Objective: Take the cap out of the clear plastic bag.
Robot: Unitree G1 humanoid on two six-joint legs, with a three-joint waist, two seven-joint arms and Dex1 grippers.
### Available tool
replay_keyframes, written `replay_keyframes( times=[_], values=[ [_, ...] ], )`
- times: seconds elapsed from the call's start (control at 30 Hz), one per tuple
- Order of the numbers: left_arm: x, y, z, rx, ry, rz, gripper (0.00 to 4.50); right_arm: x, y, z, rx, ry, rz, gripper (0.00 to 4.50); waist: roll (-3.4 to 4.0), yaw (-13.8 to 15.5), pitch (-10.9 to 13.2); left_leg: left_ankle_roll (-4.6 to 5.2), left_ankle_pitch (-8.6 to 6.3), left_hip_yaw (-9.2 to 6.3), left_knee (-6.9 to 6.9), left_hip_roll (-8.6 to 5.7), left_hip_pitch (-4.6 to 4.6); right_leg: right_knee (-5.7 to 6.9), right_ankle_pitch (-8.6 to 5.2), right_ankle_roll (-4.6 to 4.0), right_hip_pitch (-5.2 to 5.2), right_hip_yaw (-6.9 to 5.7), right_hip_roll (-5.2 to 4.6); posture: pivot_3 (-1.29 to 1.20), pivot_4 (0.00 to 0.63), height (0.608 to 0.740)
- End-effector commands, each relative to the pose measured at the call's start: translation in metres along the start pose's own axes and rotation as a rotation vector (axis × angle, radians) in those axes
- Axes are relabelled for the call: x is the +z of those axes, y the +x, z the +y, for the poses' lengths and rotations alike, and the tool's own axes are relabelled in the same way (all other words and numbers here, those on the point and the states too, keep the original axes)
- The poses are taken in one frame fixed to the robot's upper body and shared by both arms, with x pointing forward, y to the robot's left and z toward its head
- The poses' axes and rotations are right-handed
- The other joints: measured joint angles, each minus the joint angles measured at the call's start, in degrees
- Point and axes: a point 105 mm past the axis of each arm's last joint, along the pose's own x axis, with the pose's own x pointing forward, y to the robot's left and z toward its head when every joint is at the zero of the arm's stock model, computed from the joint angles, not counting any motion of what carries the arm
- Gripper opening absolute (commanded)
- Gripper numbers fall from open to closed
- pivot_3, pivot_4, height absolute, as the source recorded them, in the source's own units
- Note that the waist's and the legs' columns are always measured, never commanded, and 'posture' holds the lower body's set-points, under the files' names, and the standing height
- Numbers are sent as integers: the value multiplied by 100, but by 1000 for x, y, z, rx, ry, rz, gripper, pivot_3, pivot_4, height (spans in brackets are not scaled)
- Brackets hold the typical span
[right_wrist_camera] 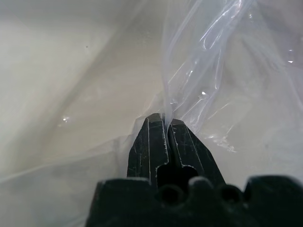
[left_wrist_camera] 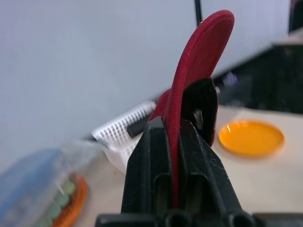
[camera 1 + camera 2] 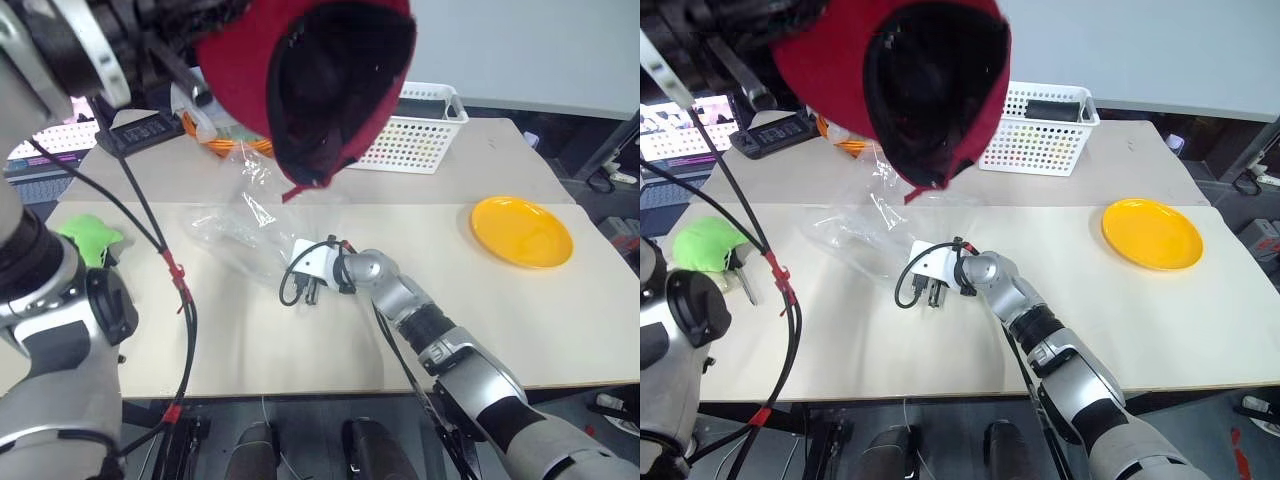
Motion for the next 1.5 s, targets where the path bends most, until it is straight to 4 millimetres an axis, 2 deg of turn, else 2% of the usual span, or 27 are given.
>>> replay_keyframes(
  times=[0.03,0.13,0.2,0.27,0.3,0.4,0.53,0.57,0.6,0.63,0.77,0.97,1.13,1.23,1.3,1.33,1.4,1.5],
  values=[
    [-8,-8,22,129,176,14,64,6,-10,-10,-13,-17,-14,0,3,0,-1,0,0,1,-2,0,0,1,3,-5,-3,1,0,0,150,730],
    [-48,-15,30,160,321,100,64,14,-12,-12,-13,-21,-35,0,19,1,-3,-4,1,20,-20,-2,30,8,21,-37,4,26,-1,0,150,730],
    [-87,-23,25,96,511,228,64,17,-13,-14,-20,-22,-38,0,16,-12,-3,-20,12,23,-28,4,32,7,27,-49,-1,26,5,0,150,730],
    [-118,-33,15,4,641,315,747,19,-14,-16,-25,-24,-41,0,15,-30,-2,-22,13,33,-32,10,26,3,29,-53,-11,32,8,0,150,730],
    [-128,-36,12,-11,647,315,828,20,-15,-17,-28,-25,-42,0,15,-18,-2,-22,13,41,-39,12,21,0,31,-56,-20,37,8,0,150,730],
    [-156,-47,-4,-66,613,314,2068,24,-18,-19,-33,-30,-46,0,15,40,-2,-23,13,56,-42,19,-10,-4,30,-58,-47,37,6,0,150,730],
    [-182,-59,-38,-162,545,328,3580,28,-22,-22,-35,-35,-48,0,15,62,-2,-23,13,66,-38,21,-27,-4,31,-58,-63,39,4,0,150,730],
    [-187,-63,-47,-187,524,337,4077,28,-24,-22,-33,-36,-48,0,15,64,-2,-22,13,66,-34,22,-28,-3,31,-57,-63,38,5,0,150,730],
    [-191,-66,-55,-212,507,348,4413,29,-26,-23,-30,-38,-49,0,15,60,-2,-22,13,67,-33,23,-28,-3,31,-57,-63,38,5,0,150,730],
    [-195,-70,-61,-227,489,357,4478,30,-27,-23,-27,-41,-49,0,15,59,-2,-22,13,69,-32,26,-28,-3,31,-57,-64,38,6,0,150,730],
    [-199,-76,-74,-230,384,366,4478,35,-38,-25,3,-31,-64,0,15,62,-2,-22,13,72,-28,35,-25,-1,32,-59,-64,37,14,0,150,730],
    [-174,-62,-53,-31,54,263,4478,55,-59,-29,73,98,-160,0,14,99,-3,-22,13,68,-13,47,-25,0,29,-52,-56,35,28,0,150,730],
    [-160,-48,-50,24,-90,200,4500,72,-81,-29,171,230,-258,1486,13,91,-3,-22,12,65,-7,50,-12,-3,31,-52,-33,33,32,0,150,730],
    [-151,-42,-46,53,-181,153,4500,82,-100,-29,219,276,-305,2607,13,126,-3,-22,12,61,-6,50,-10,-2,31,-52,-30,29,32,0,150,730],
    [-148,-41,-44,63,-216,145,4500,83,-112,-31,239,289,-313,3339,12,154,-3,-22,12,58,-5,50,-8,-3,31,-53,-25,27,32,0,150,730],
    [-149,-41,-43,65,-224,152,4500,82,-117,-31,243,293,-310,3554,12,159,-3,-22,12,57,-5,50,-6,-6,31,-52,-22,25,32,0,150,730],
    [-152,-42,-43,65,-227,173,4500,78,-123,-30,255,294,-293,4352,12,159,-3,-23,12,58,-5,50,0,-7,30,-53,-18,26,32,0,150,730],
    [-153,-43,-46,59,-247,183,4500,71,-138,-24,292,313,-278,4471,12,168,-3,-23,11,58,-5,50,3,-6,30,-55,-18,26,32,0,150,730]
  ],
)
